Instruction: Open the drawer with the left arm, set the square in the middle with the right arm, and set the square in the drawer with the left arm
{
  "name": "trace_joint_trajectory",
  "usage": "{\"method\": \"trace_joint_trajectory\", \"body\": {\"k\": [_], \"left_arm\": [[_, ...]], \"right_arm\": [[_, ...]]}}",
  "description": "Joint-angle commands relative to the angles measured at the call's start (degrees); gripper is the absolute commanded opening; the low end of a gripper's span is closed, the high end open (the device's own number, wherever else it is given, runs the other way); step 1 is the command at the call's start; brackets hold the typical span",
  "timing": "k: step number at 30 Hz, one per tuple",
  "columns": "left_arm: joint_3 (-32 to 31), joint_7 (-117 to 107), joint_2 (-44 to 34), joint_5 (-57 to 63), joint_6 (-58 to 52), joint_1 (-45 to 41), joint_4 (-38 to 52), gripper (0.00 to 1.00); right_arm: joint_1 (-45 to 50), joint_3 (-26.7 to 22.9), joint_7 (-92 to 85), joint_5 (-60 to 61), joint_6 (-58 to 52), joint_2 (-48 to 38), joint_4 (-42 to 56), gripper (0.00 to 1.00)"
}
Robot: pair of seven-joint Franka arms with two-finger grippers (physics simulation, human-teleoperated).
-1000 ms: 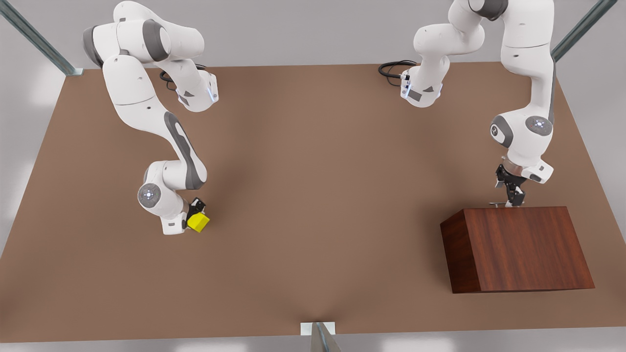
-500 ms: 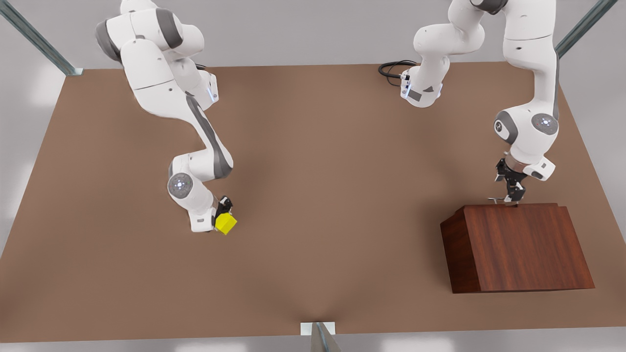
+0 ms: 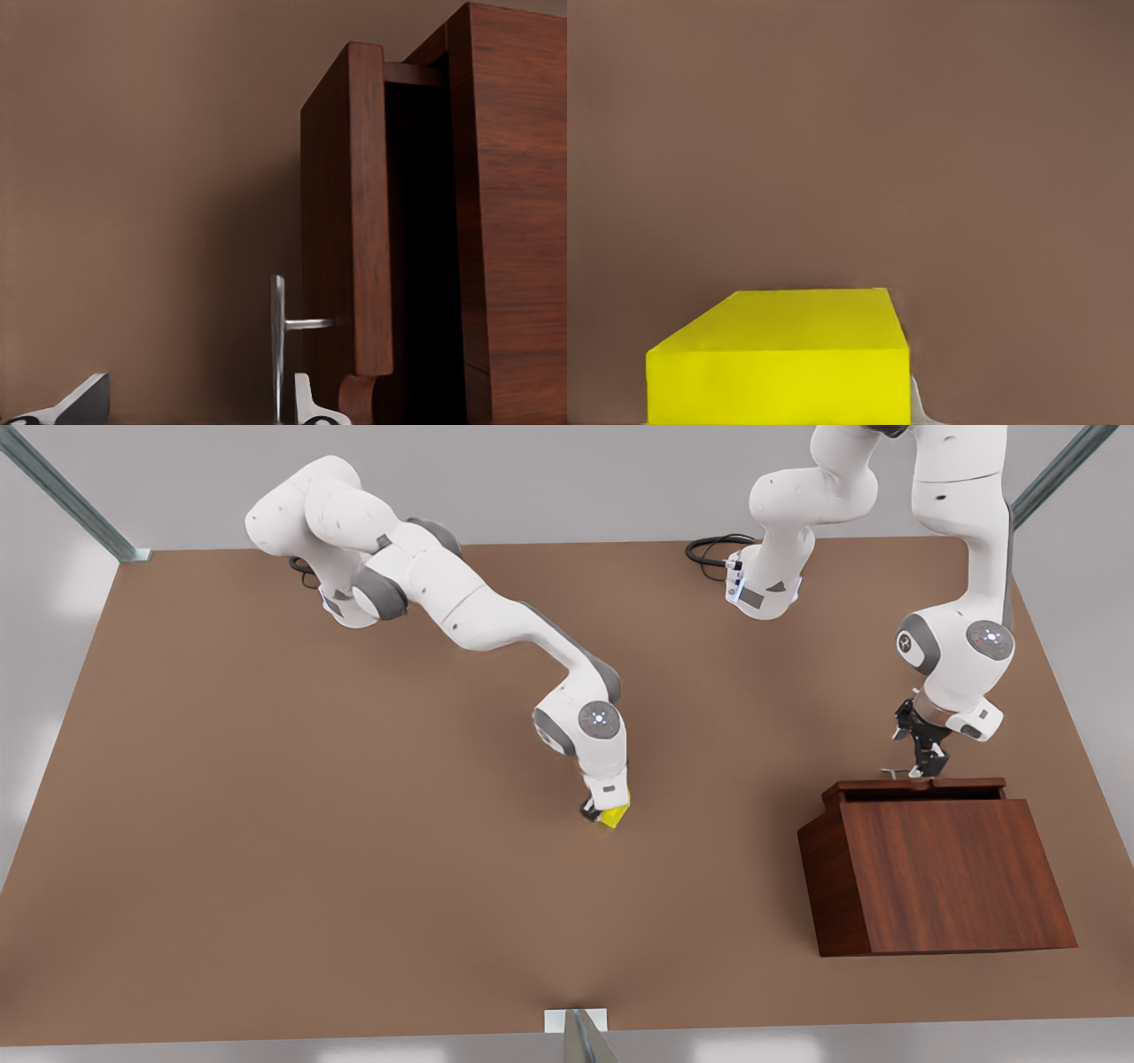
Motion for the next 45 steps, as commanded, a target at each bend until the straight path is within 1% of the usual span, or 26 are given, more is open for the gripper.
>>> {"method": "trace_joint_trajectory", "body": {"k": [1, 2, 8, 10, 11, 13, 14, 15, 17, 18, 19, 21, 22, 23, 24, 25, 29, 33, 34, 36, 38, 40, 41, 42, 43, 45], "left_arm": [[0.01, 0.00, -0.06, -0.01, 0.00, 0.05, -0.05, 1.00], [0.01, 0.00, -0.59, 0.08, -0.09, 0.05, -0.40, 1.00], [0.36, 0.00, -3.31, -0.01, -1.41, 0.05, -2.95, 1.00], [0.80, 0.09, -4.01, -0.01, -1.49, 0.05, -3.65, 1.00], [0.89, 0.09, -4.19, 0.08, -1.49, 0.05, -4.18, 1.00], [1.15, 0.09, -5.07, 0.08, -1.67, 0.05, -4.62, 1.00], [1.24, 0.09, -5.07, 0.08, -1.76, 0.05, -4.71, 1.00], [1.59, 0.09, -5.51, 0.08, -2.20, 0.05, -4.97, 1.00], [1.68, 0.09, -6.21, 0.08, -2.29, -0.03, -5.50, 1.00], [1.76, 0.09, -6.74, -0.01, -2.55, -0.03, -6.11, 1.00], [1.76, 0.09, -7.62, 0.08, -2.64, -0.03, -6.90, 1.00], [1.76, 0.09, -8.50, 0.08, -2.64, -0.12, -7.87, 1.00], [2.64, 0.09, -9.46, 0.08, -3.16, -0.38, -8.05, 1.00], [2.91, 0.17, -10.08, 0.08, -3.60, -0.47, -8.05, 1.00], [2.99, 0.18, -10.52, 0.08, -3.60, -0.56, -9.01, 1.00], [3.35, 0.09, -11.13, 0.08, -3.69, -0.74, -9.19, 1.00], [3.79, 0.09, -11.40, 0.08, -3.51, -1.09, -9.63, 1.00], [3.70, 2.80, -15.44, 0.34, -6.32, -4.16, -9.19, 1.00], [3.70, 9.46, -16.40, 0.43, -6.42, -6.09, -8.23, 1.00], [3.61, 20.03, -16.67, 0.17, -7.38, -11.72, -3.83, 1.00], [3.61, 24.17, -13.25, -0.10, -14.94, -19.10, 5.92, 1.00], [3.26, 24.87, -6.92, -0.10, -23.20, -25.60, 17.61, 1.00], [3.08, 30.31, -5.16, -0.27, -27.59, -28.42, 21.04, 1.00], [1.42, 34.10, -2.88, -0.27, -33.83, -31.14, 25.34, 1.00], [-2.18, 34.37, -0.24, -0.36, -36.82, -31.32, 29.56, 1.00], [-9.73, 34.02, 1.60, -0.36, -37.09, -31.41, 30.71, 1.00]], "right_arm": [[0.05, 0.03, 0.07, -0.03, 0.18, -0.01, -0.04, 0.93], [0.66, 0.39, 0.16, -0.03, 2.38, -0.18, -0.92, 1.00], [1.20, 0.65, 1.74, 0.06, 3.71, -0.89, -1.97, 1.00], [1.02, 0.74, 1.74, 0.14, 4.32, -8.96, -10.05, 1.00], [0.32, 0.47, 1.65, 0.41, 4.32, -16.70, -17.26, 1.00], [-7.40, 0.83, 2.35, 0.93, 5.28, -32.25, -30.62, 1.00], [-12.06, 0.91, 2.27, 0.76, 4.49, -38.14, -34.58, 1.00], [-18.04, 2.23, 4.37, 0.76, 0.37, -42.45, -37.31, 1.00], [-34.03, 13.12, 6.92, -0.21, -16.67, -46.41, -37.22, 1.00], [-39.23, 12.87, 9.65, -0.38, -26.95, -48.87, -36.52, 1.00], [-40.64, 8.13, 15.17, -5.91, -32.68, -52.21, -34.94, 1.00], [-41.86, 1.97, 18.44, -6.81, -40.06, -53.80, -31.25, 1.00], [-46.09, 2.85, 14.84, -4.43, -40.59, -53.97, -28.88, 1.00], [-46.18, 2.23, 9.92, -4.86, -40.77, -53.97, -26.85, 1.00], [-46.70, 0.65, 9.56, -4.52, -40.86, -56.43, -27.73, 1.00], [-46.26, 0.74, 9.47, -4.52, -42.44, -57.31, -27.64, 1.00], [-46.09, 1.09, 7.10, -4.25, -40.94, -57.84, -28.61, 1.00], [-46.97, 0.65, 4.81, -2.14, -39.45, -56.26, -28.61, 1.00], [-48.54, 0.56, 4.90, 1.01, -39.01, -55.21, -28.26, 1.00], [-49.78, 0.56, 4.82, 0.49, -37.61, -54.76, -27.91, 1.00], [-49.87, 0.39, 4.81, 0.41, -34.88, -54.76, -27.91, 1.00], [-50.04, 0.30, 4.64, 0.41, -34.88, -55.47, -27.82, 1.00], [-49.95, 0.30, 4.55, 0.41, -34.88, -55.38, -27.82, 1.00], [-49.95, 0.30, 4.64, 0.41, -34.88, -55.38, -27.82, 1.00], [-50.65, 0.30, 4.64, 0.41, -34.62, -55.29, -27.82, 1.00], [-50.75, 0.30, 4.46, 0.49, -34.09, -55.20, -27.73, 1.00]]}}
